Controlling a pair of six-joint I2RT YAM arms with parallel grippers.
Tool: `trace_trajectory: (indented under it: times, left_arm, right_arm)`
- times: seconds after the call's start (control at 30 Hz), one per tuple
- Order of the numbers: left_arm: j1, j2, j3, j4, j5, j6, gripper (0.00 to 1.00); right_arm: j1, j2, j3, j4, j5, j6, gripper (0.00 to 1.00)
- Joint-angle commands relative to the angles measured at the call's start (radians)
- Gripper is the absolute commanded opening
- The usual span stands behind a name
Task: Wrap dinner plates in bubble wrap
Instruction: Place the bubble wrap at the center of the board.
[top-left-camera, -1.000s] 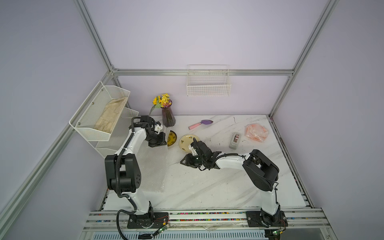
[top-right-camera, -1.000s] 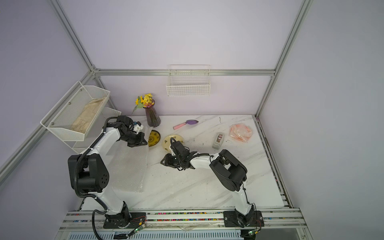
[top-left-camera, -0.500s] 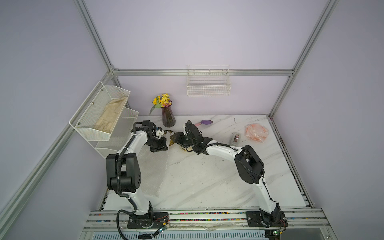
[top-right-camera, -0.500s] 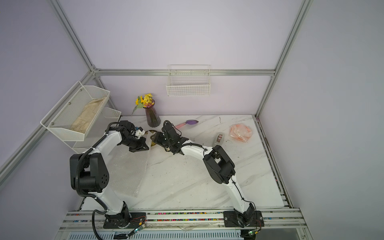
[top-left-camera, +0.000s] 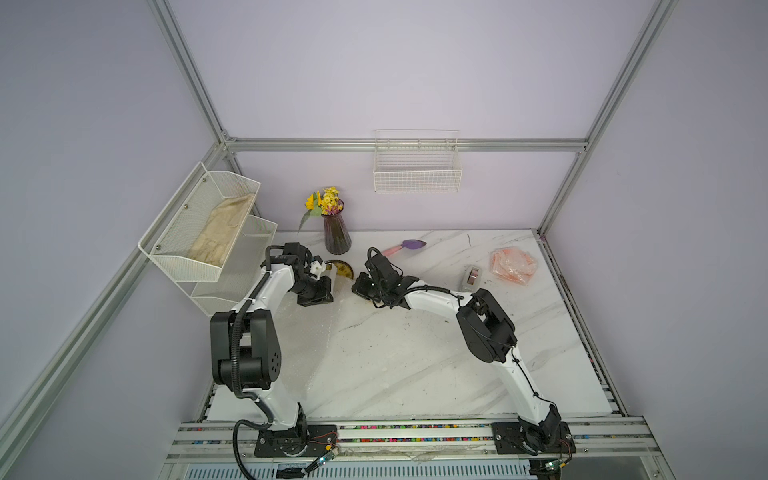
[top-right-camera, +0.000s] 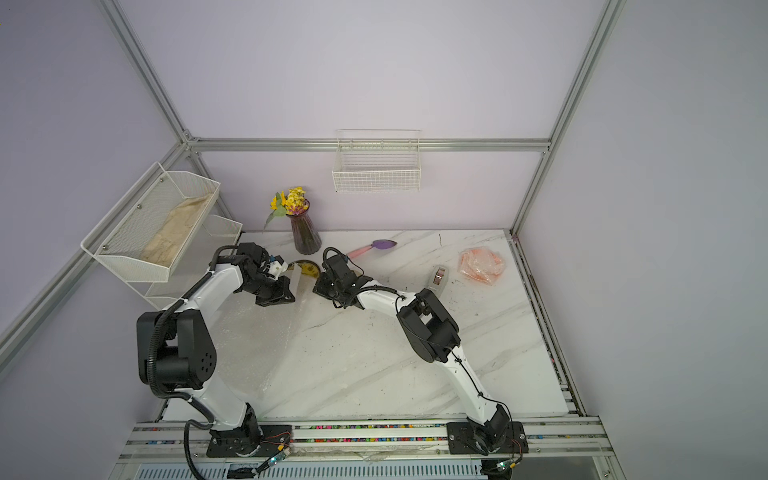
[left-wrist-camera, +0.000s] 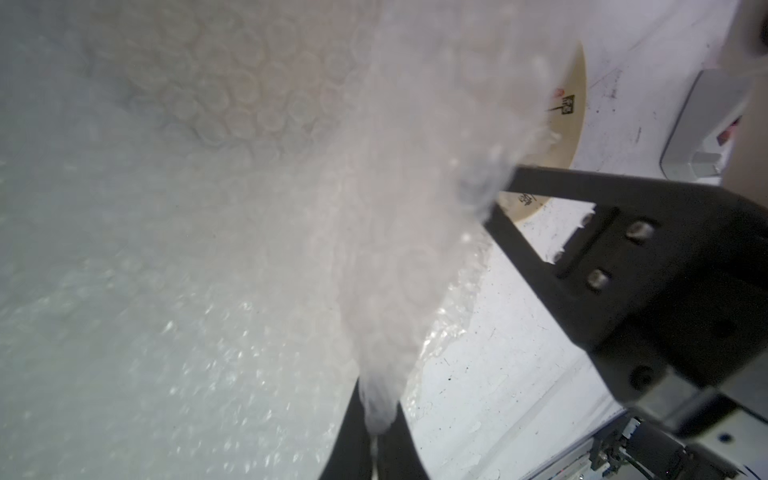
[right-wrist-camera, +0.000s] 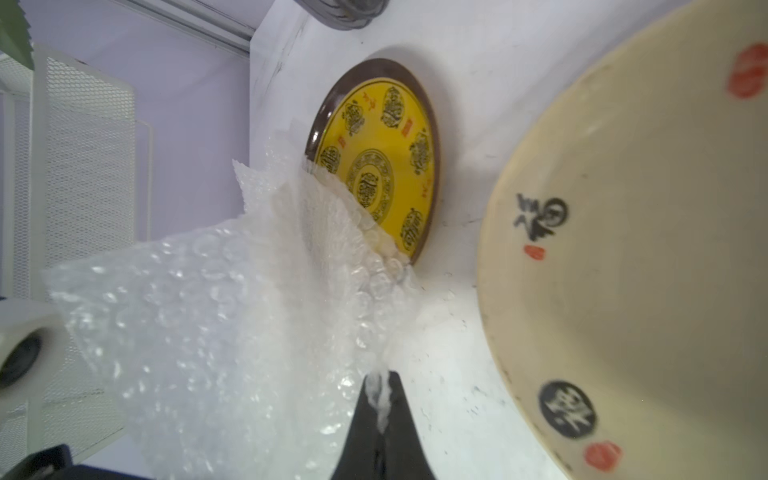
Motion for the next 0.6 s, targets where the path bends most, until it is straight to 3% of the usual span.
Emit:
trace_trajectory:
  times: [0.0, 0.23, 0.43, 0.57]
  left_arm:
    - [0.007, -0.037, -0.001, -0.021, -0.102, -0.013, 0.05]
    - [0.014, 0.005, 0.042, -0.074, -0.377, -0.042, 0.0]
    - [0.052, 0.062, 0.083, -0.081, -0.439, -0.074, 0.0]
    - [0.076, 0.093, 0.126, -0.089, -0.483, -0.087, 0.0]
  right_arm:
    - [-0.02, -0.13, -0.077, -0.027, 0.039, -0.038, 0.0]
    - [-0.045, -0.419, -0.361, -0.098, 0.085, -0.106, 0.0]
    - [-0.149, -0.804, -0.739, -0.195, 0.187, -0.112, 0.0]
    - [-0.217, -1.12, -0.96, -0.356, 0.342, -0.074, 0.0]
